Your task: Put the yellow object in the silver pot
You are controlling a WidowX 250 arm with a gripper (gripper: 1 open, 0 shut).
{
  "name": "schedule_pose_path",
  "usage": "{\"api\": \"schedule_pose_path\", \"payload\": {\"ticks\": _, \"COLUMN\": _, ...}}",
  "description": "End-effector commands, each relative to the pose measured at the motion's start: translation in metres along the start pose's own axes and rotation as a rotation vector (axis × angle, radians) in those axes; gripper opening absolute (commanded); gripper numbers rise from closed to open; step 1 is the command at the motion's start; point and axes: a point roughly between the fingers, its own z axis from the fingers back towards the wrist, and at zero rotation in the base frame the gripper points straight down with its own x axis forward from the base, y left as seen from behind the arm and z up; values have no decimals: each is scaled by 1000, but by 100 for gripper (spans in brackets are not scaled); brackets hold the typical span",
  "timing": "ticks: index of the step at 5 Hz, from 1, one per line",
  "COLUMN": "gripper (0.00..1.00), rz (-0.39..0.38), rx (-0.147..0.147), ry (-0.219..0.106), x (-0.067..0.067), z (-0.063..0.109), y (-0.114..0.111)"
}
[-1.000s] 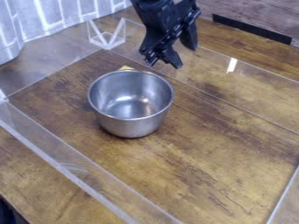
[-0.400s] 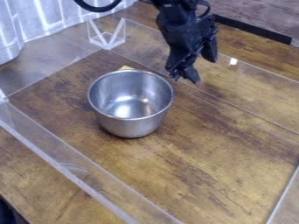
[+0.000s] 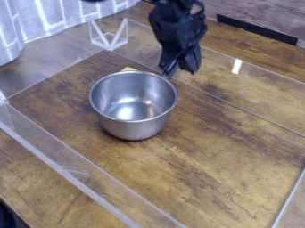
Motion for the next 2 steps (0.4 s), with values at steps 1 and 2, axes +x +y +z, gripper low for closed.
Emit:
{"api": "schedule_pose_path", "payload": {"ticks": 1, "gripper": 0, "rz": 15, "rx": -95, "ry": -42, "x": 1, "z": 50, "y": -27}}
{"api": "schedule_pose_path", "payload": {"ticks": 2, "gripper": 0, "rz": 56, "rx": -89, "ry": -75, "x": 10, "z": 69, "y": -14}}
